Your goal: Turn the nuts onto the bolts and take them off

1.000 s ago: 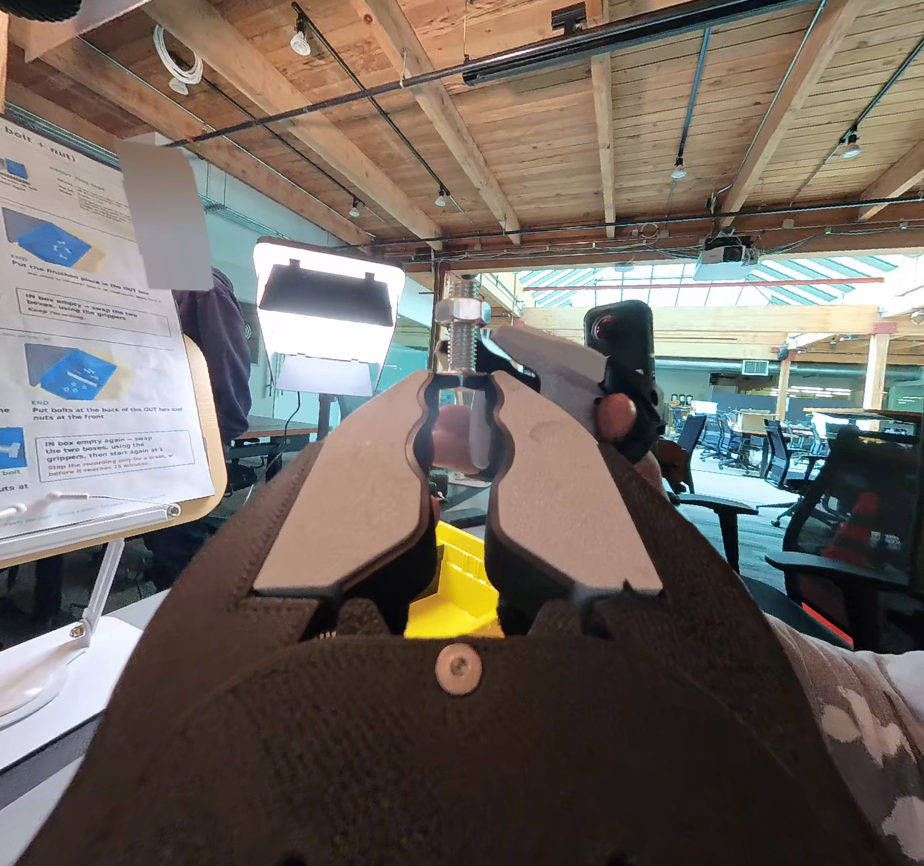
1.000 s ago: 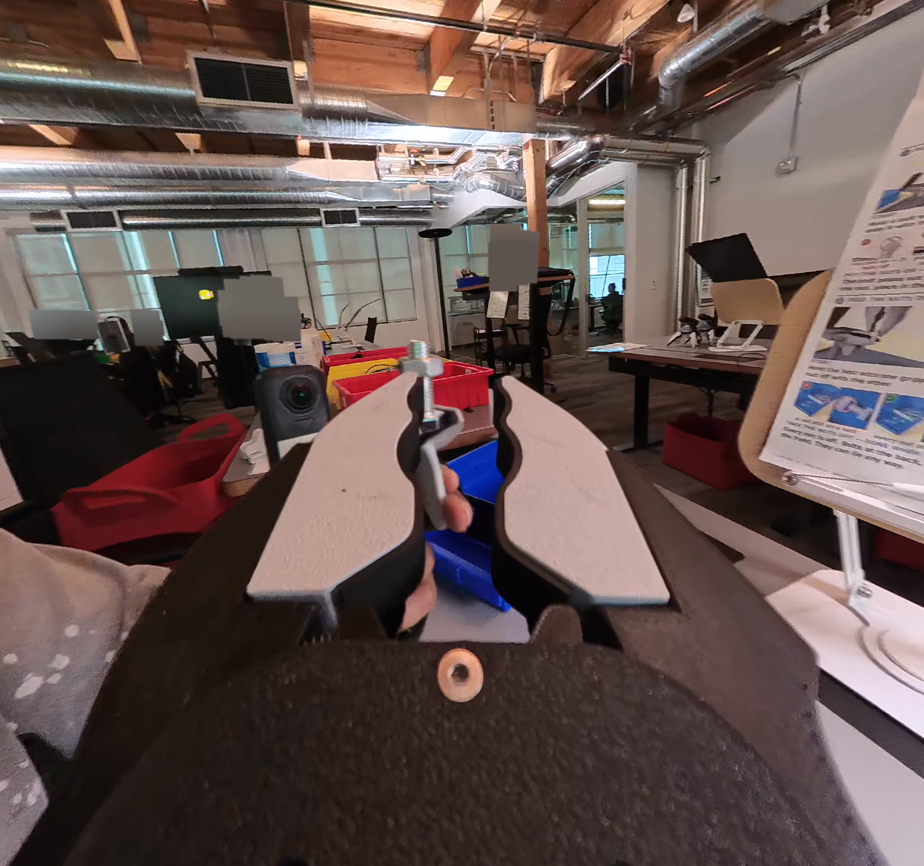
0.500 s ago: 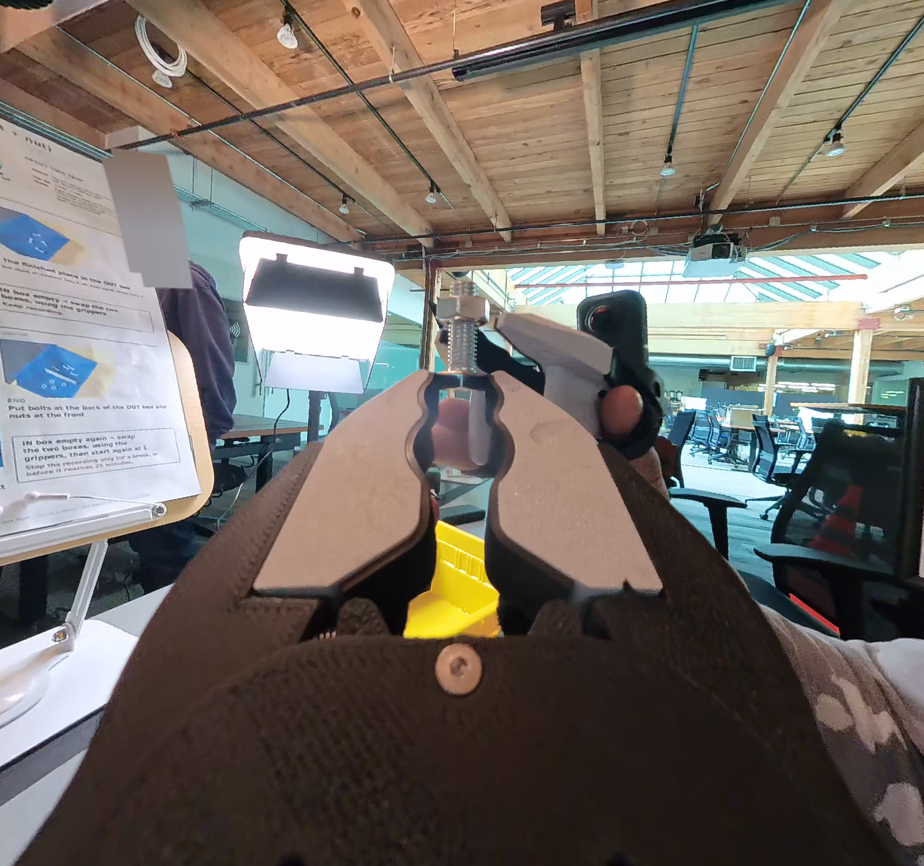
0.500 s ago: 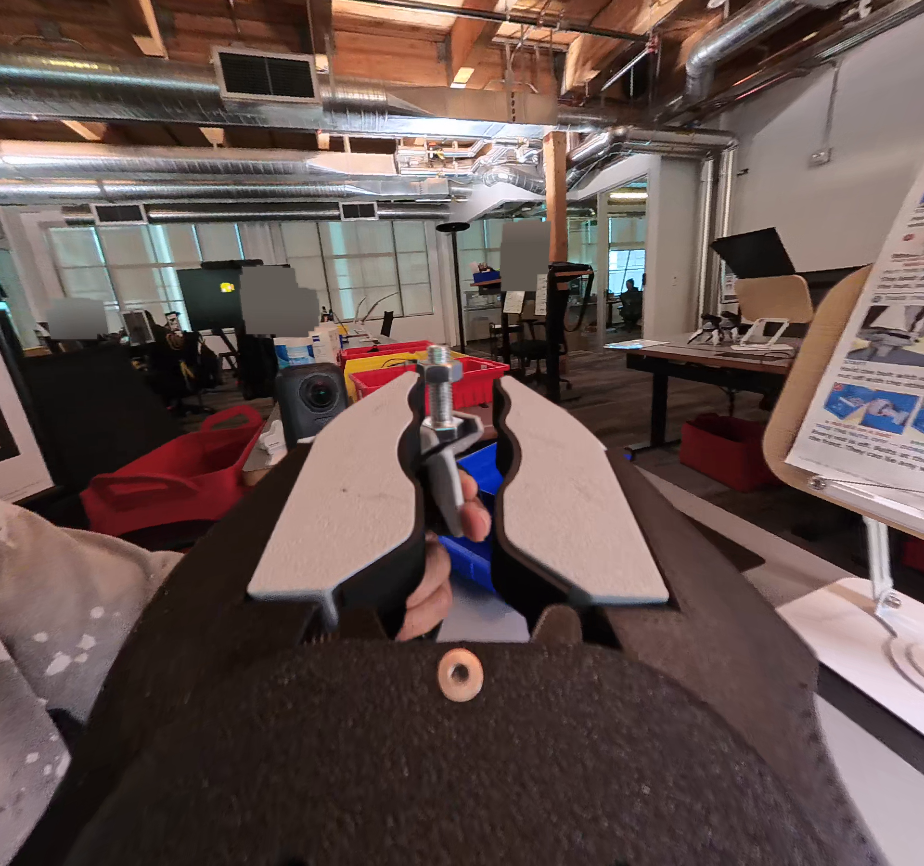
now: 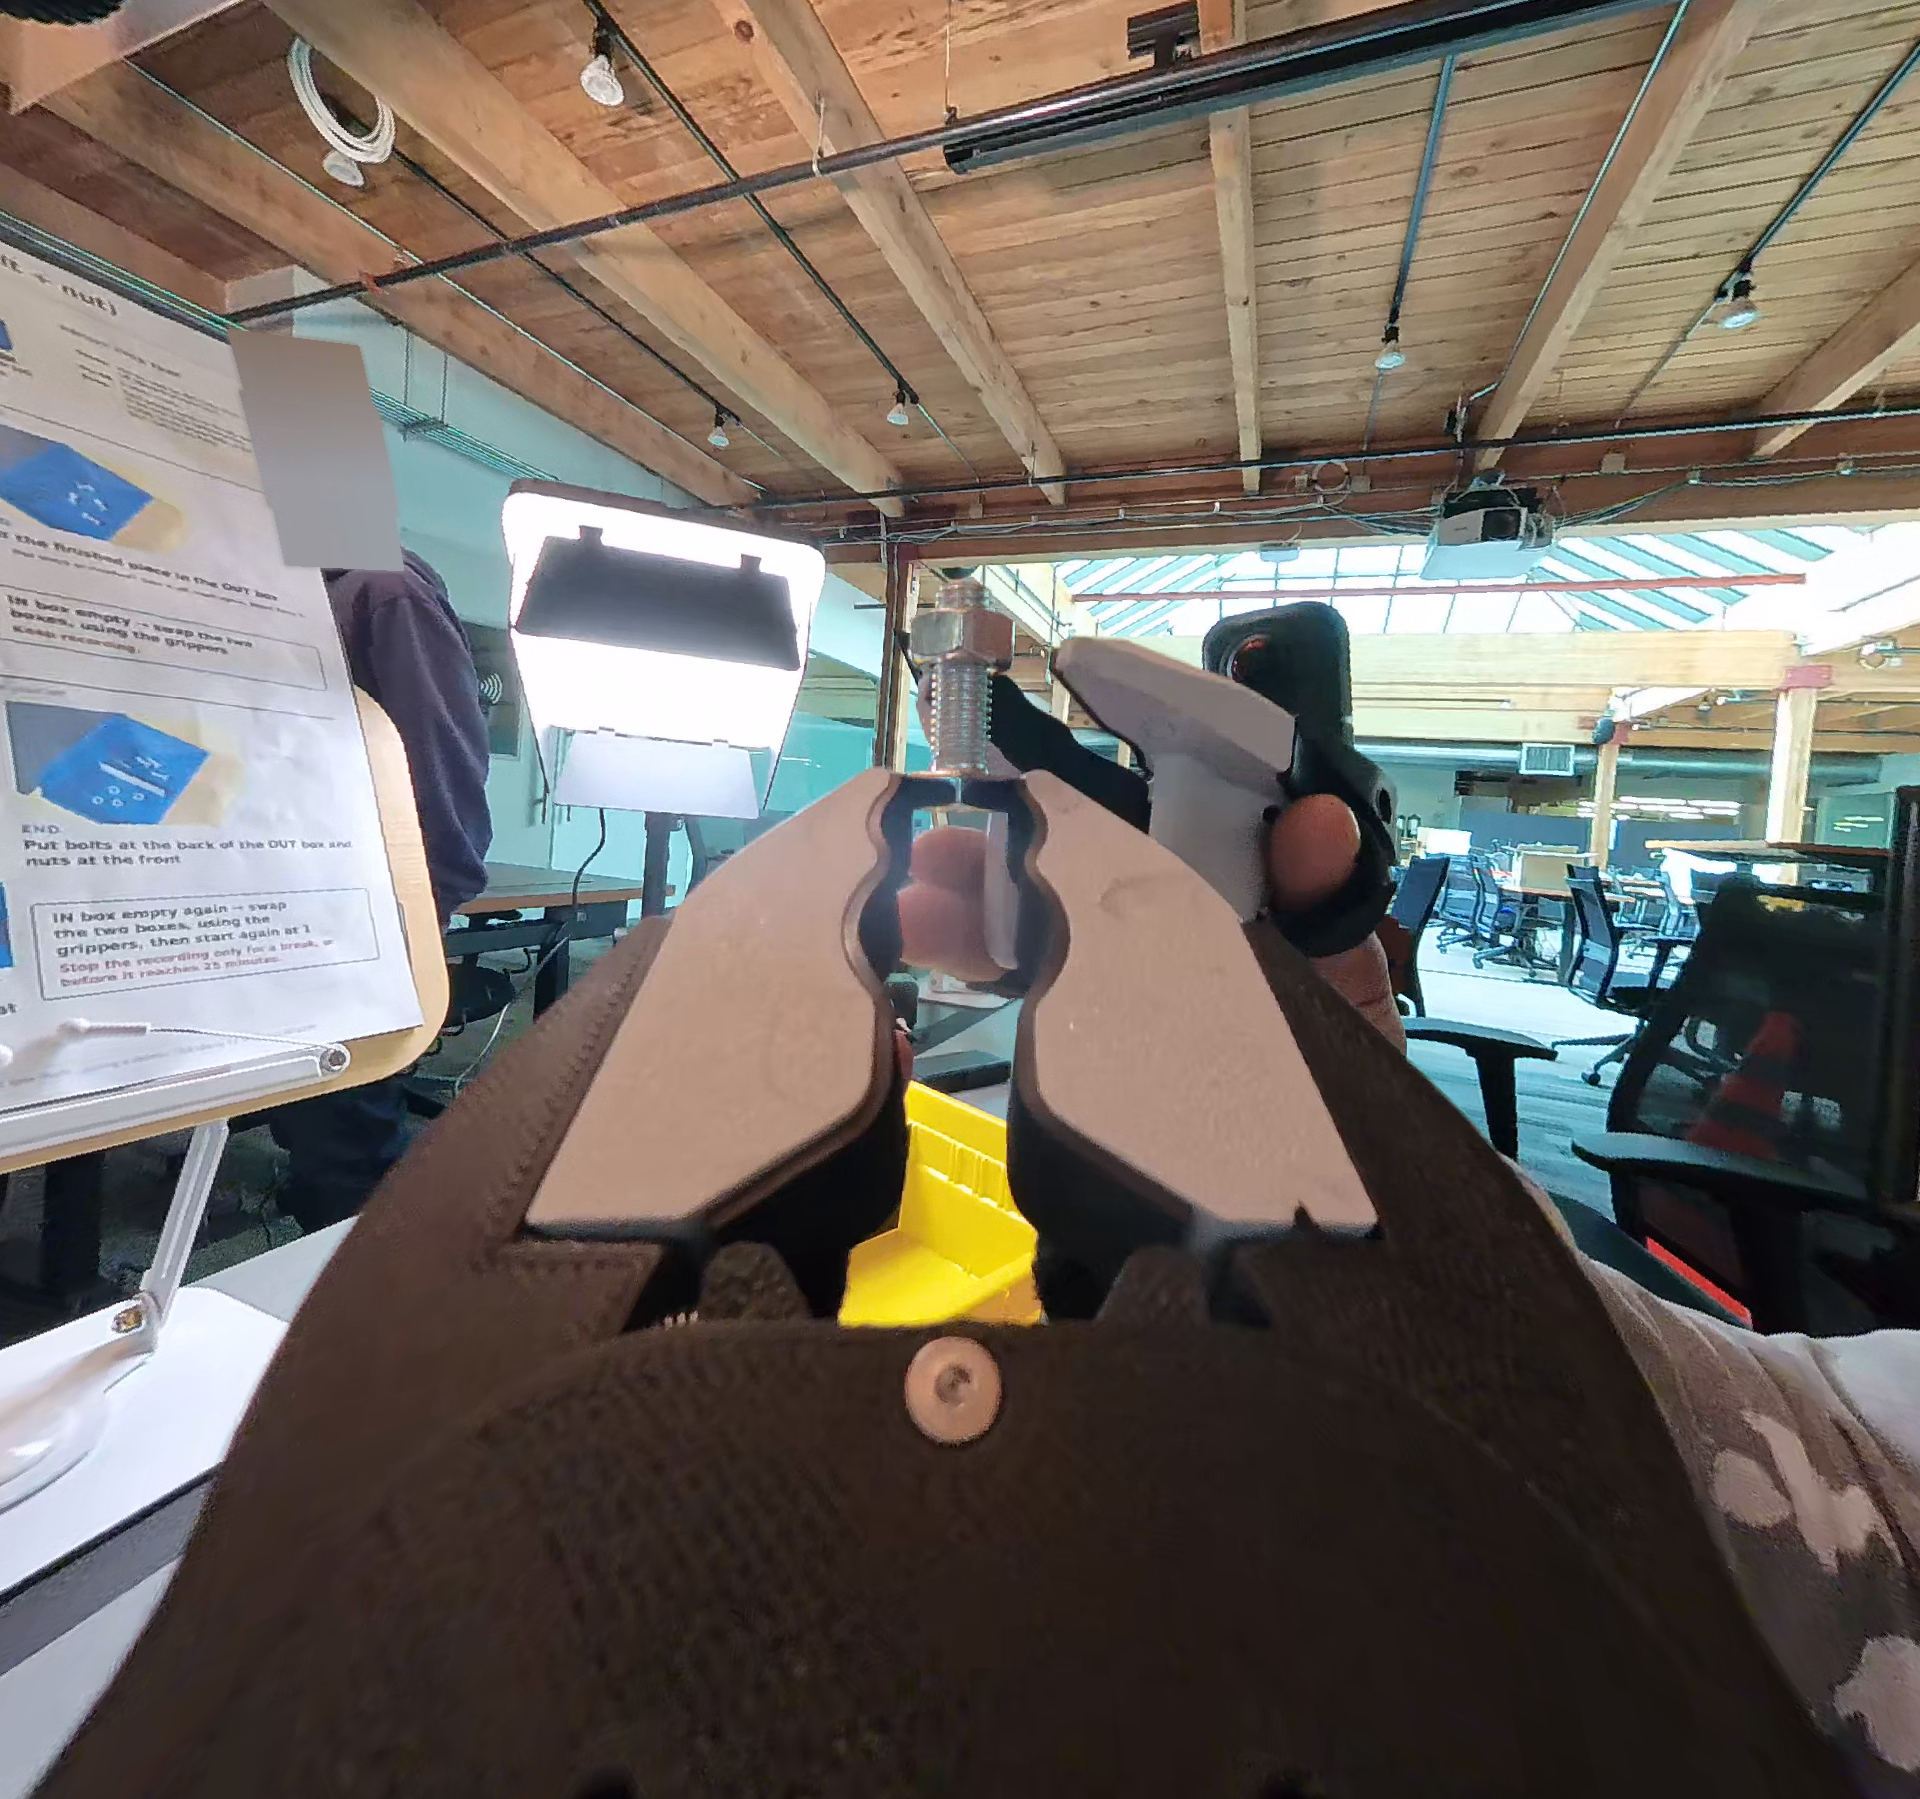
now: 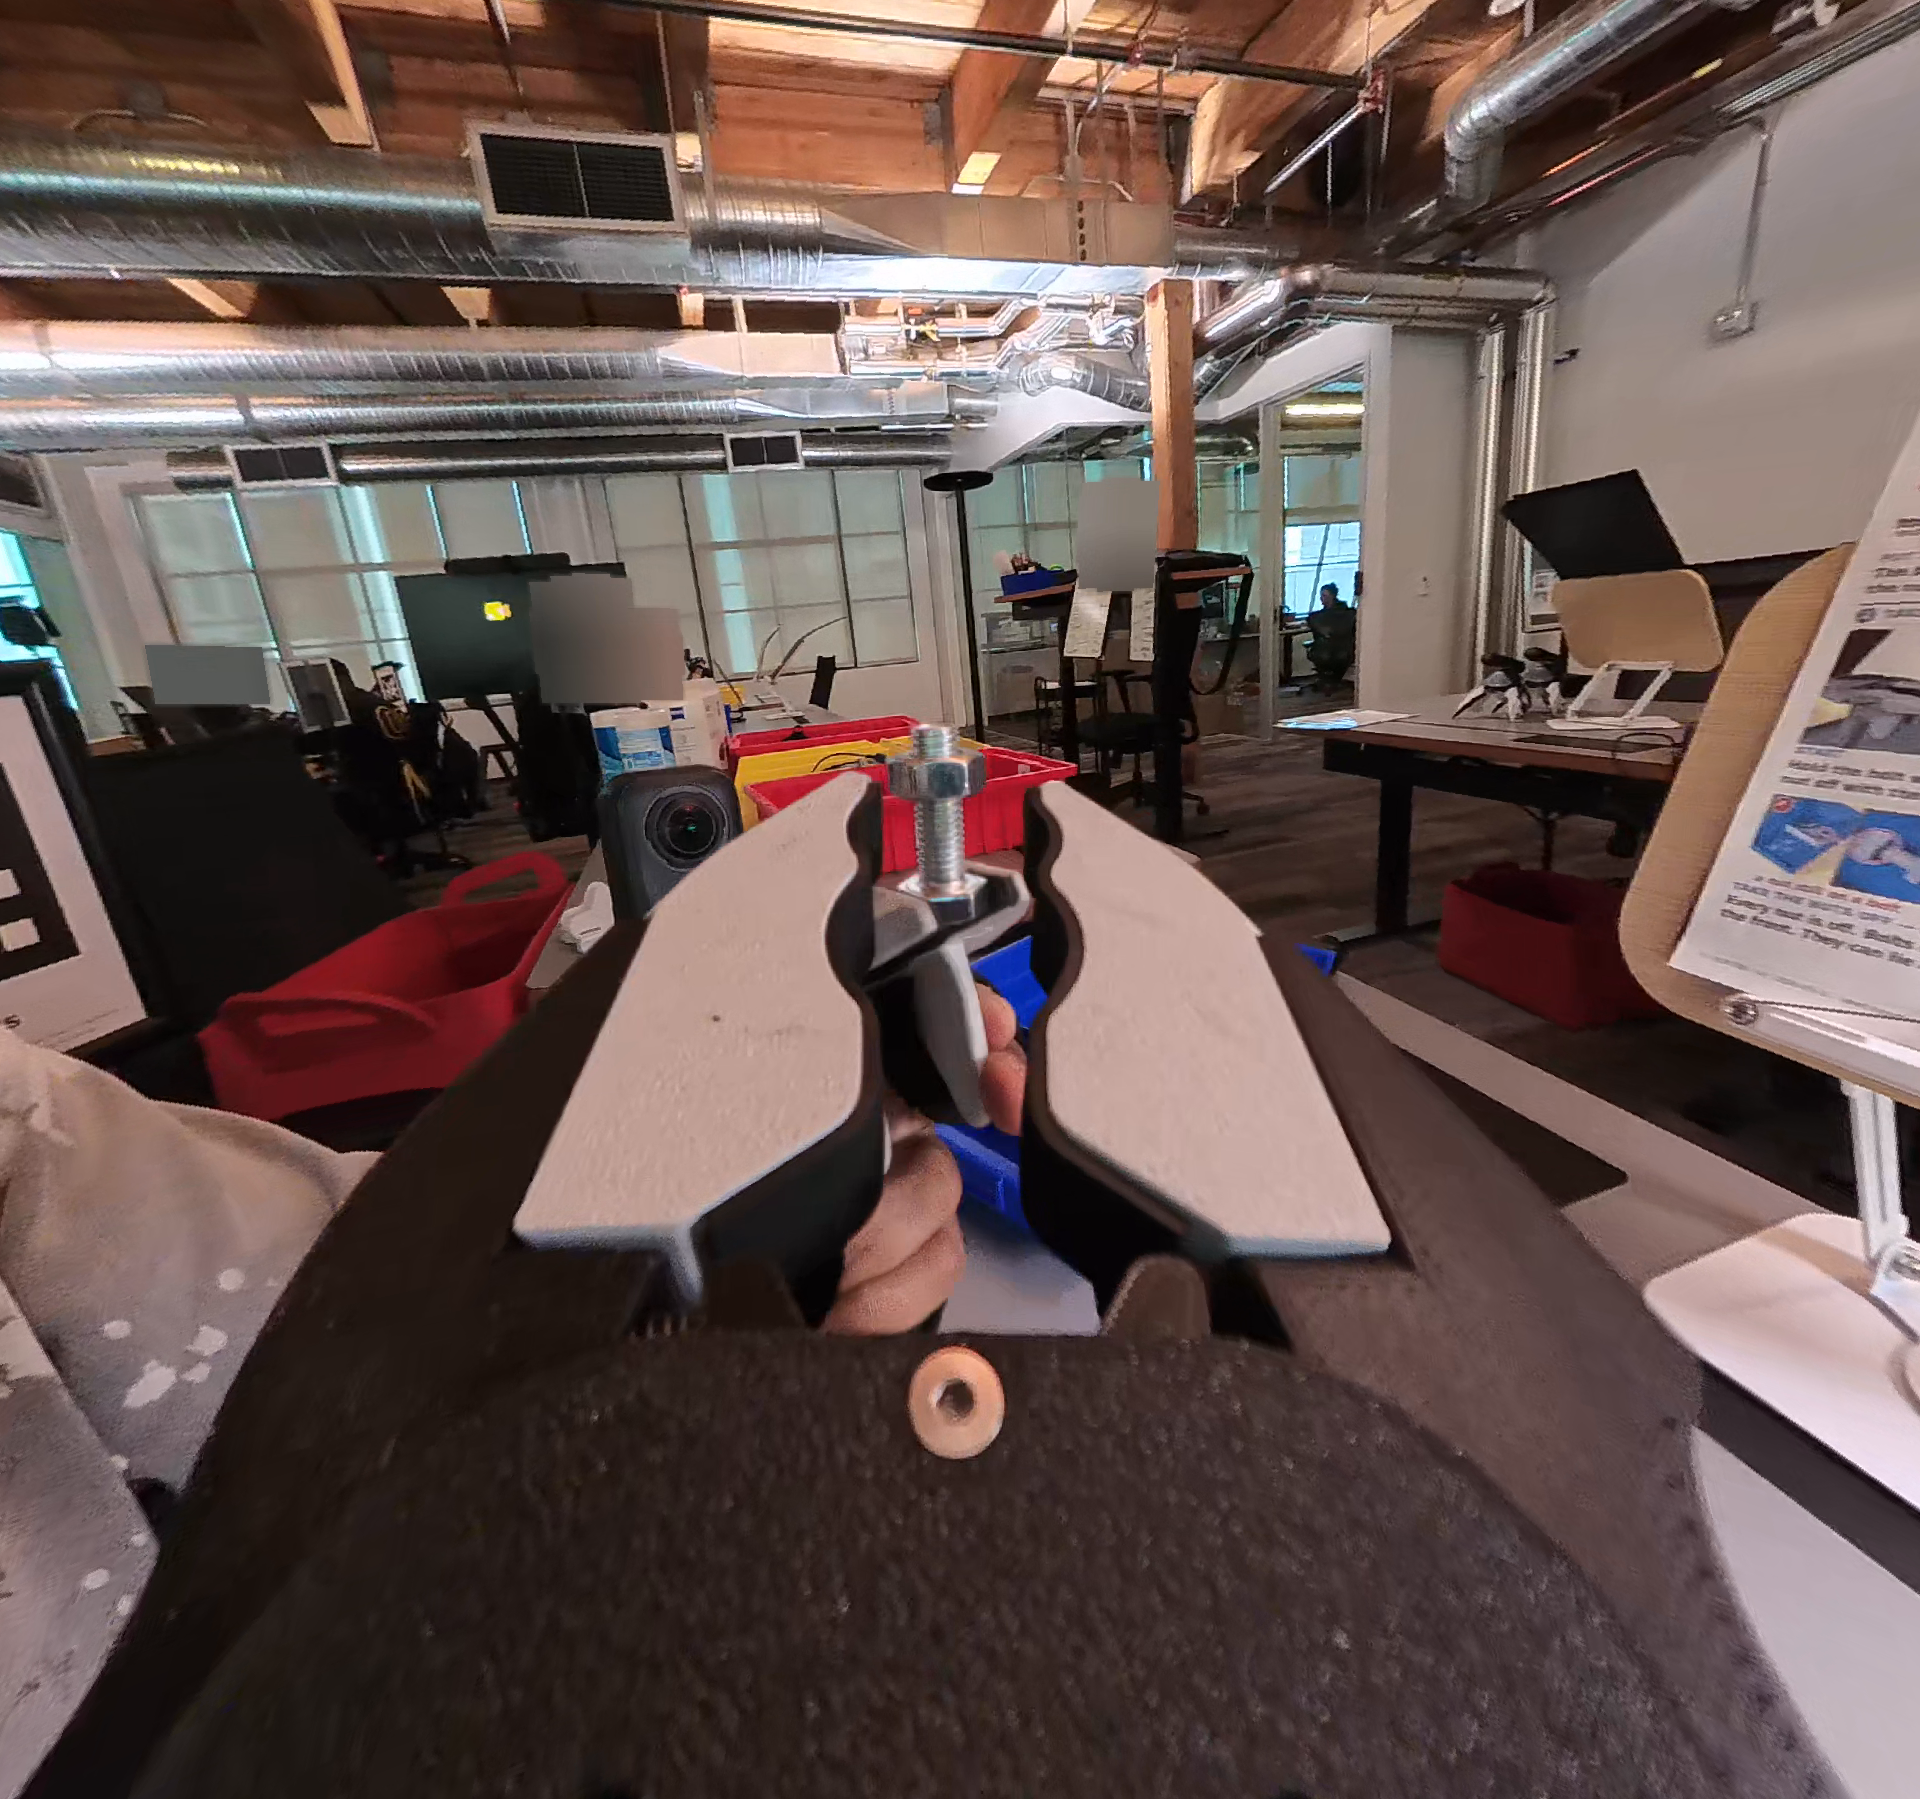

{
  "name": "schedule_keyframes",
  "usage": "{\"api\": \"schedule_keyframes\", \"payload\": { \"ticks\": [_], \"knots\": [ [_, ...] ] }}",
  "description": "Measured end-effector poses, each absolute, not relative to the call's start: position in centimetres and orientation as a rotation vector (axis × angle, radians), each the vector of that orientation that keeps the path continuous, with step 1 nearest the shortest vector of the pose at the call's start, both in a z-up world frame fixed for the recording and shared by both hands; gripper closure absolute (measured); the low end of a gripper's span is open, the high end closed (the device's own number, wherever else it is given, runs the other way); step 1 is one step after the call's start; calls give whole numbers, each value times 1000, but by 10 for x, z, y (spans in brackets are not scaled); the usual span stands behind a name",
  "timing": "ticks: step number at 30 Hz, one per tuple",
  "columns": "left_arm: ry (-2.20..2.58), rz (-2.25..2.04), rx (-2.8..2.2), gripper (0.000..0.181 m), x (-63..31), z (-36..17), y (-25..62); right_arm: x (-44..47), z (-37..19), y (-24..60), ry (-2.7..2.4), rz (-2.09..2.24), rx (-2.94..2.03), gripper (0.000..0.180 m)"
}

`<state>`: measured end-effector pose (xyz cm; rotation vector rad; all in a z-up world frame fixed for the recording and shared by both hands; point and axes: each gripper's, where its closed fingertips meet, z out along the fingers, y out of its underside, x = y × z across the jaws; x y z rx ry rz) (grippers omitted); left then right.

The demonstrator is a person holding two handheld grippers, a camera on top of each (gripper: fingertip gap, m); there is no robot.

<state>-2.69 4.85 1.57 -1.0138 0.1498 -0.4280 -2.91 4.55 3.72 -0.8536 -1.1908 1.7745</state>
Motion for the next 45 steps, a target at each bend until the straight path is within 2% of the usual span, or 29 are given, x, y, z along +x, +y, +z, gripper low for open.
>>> {"api": "schedule_keyframes", "payload": {
  "ticks": [3, 5, 6, 13, 16, 18, 26, 29, 30, 31, 38, 41, 43, 45],
  "knots": [
    [168, -423, -1015, 162, -21, 15, 48, -30, 36, 48, -1192, 1762, -861, 153],
    [177, -435, -993, 162, -21, 18, 45, -30, 37, 65, -1120, 1721, -912, 174],
    [178, -428, -990, 162, -21, 19, 44, -30, 38, 73, -1090, 1699, -923, 176],
    [164, -419, -1017, 162, -22, 12, 50, -30, 35, 45, -1209, 1725, -854, 151],
    [167, -424, -1016, 162, -20, 12, 50, -30, 35, 48, -1203, 1744, -865, 153],
    [171, -439, -988, 162, -22, 16, 45, -28, 38, 62, -1134, 1743, -899, 172],
    [182, -425, -999, 162, -19, 14, 47, -26, 38, 43, -1200, 1782, -843, 150],
    [187, -429, -991, 162, -17, 15, 45, -25, 40, 47, -1182, 1771, -843, 153],
    [193, -442, -974, 162, -18, 18, 42, -26, 40, 58, -1139, 1750, -882, 170],
    [198, -438, -966, 162, -18, 20, 40, -25, 41, 68, -1101, 1725, -902, 171],
    [196, -425, -983, 162, -17, 16, 44, -23, 42, 44, -1187, 1773, -839, 151],
    [200, -431, -982, 162, -15, 16, 43, -24, 40, 43, -1194, 1755, -836, 151],
    [206, -445, -949, 162, -17, 20, 38, -24, 42, 61, -1120, 1737, -903, 170],
    [214, -422, -946, 162, -18, 24, 35, -21, 43, 70, -1094, 1728, -901, 168]
  ]
}}
